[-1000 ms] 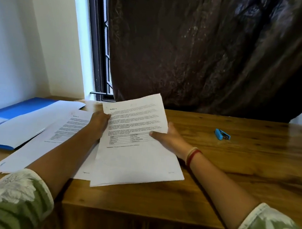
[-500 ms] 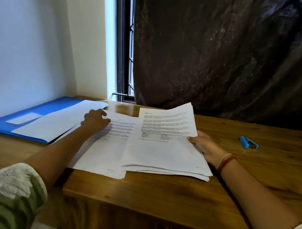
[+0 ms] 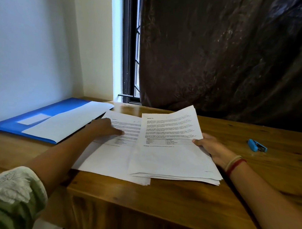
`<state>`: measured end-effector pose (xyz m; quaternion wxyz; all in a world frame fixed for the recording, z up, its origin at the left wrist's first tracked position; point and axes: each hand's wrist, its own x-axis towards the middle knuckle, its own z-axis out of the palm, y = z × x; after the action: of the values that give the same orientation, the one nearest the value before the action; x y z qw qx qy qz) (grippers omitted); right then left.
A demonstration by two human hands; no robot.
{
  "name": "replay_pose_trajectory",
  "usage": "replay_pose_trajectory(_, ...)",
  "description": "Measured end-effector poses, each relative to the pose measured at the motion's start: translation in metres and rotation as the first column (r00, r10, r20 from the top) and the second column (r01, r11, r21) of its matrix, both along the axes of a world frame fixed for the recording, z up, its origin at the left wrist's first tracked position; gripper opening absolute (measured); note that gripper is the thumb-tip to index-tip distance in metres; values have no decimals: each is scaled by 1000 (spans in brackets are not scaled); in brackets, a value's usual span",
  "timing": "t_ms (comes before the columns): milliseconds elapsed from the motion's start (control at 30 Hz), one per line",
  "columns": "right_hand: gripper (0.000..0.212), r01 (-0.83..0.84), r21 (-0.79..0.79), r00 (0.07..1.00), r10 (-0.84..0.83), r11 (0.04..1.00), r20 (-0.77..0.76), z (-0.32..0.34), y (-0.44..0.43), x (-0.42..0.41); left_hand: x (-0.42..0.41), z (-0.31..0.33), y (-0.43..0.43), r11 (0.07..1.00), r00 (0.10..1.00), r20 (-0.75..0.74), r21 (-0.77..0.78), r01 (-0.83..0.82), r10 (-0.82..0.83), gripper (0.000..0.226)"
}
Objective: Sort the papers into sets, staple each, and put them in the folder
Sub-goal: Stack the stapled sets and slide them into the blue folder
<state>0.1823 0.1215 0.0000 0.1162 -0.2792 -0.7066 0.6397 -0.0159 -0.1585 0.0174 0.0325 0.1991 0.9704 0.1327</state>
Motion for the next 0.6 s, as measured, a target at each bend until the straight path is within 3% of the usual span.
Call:
replay_pose_trajectory(200,19,78,82,995,-83,994,63,7,16,12,28,5,38,995,995,11,-5,97,-97,57)
replay_pose_trajectory(333,19,85,92,992,-94,992,90,8,20,12,27,0,41,999,999,-6,13,44,-44,83)
replay_pose_trajectory(467,20,53,79,993,-61,995,102,7,16,10,41,3,30,998,998,-26,43,52,-51,67)
replay_pose_trajectory(600,17,-14,95,998,8,995,56,7,8,13,19,-2,25,999,999,19,9,44,-44,72)
